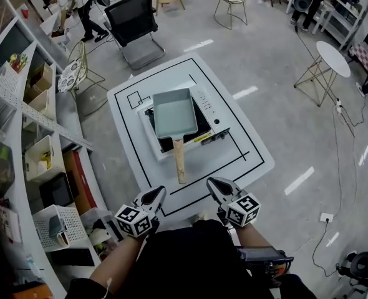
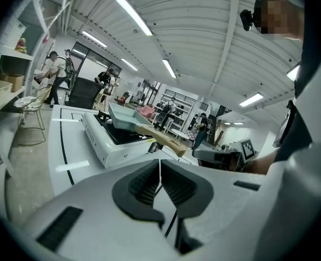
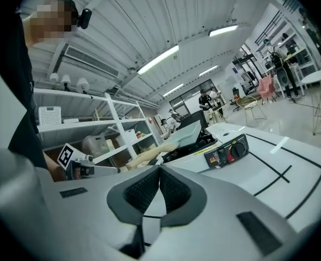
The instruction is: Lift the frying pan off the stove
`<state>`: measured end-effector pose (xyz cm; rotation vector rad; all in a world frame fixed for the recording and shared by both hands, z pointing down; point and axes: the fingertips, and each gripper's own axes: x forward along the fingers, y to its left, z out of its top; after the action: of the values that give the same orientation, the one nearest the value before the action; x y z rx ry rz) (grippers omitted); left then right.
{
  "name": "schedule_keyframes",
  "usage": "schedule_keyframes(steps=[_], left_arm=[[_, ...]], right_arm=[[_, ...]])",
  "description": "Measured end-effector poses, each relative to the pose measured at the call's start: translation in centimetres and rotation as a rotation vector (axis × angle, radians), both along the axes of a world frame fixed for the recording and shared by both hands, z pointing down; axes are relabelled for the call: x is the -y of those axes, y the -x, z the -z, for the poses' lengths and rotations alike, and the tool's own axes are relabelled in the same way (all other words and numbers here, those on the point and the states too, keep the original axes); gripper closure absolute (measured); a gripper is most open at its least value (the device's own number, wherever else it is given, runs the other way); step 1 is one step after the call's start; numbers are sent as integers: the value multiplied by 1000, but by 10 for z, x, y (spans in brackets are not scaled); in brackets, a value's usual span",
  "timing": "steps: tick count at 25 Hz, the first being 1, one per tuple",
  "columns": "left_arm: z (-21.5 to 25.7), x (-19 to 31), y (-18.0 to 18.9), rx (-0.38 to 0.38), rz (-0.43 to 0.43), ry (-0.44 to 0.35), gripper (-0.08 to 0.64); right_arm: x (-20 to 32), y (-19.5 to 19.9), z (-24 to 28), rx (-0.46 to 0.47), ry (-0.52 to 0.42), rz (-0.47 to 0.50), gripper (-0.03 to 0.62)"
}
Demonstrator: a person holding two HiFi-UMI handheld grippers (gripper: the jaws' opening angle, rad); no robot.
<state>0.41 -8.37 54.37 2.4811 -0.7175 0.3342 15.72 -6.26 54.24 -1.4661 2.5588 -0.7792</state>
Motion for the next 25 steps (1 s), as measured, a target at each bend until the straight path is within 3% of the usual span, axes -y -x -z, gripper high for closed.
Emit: schedule_keyframes(steps=[8, 13, 25], left_arm=[[-4, -2, 12, 40, 104, 29, 546], [-3, 5, 30, 43, 174, 39, 546], [-5, 20, 32, 0, 150, 38, 546]], right_arm=[[33, 3, -5, 33, 5, 109, 566], [52, 11, 3, 103, 29, 124, 566], [74, 4, 24, 181, 74, 62, 566]])
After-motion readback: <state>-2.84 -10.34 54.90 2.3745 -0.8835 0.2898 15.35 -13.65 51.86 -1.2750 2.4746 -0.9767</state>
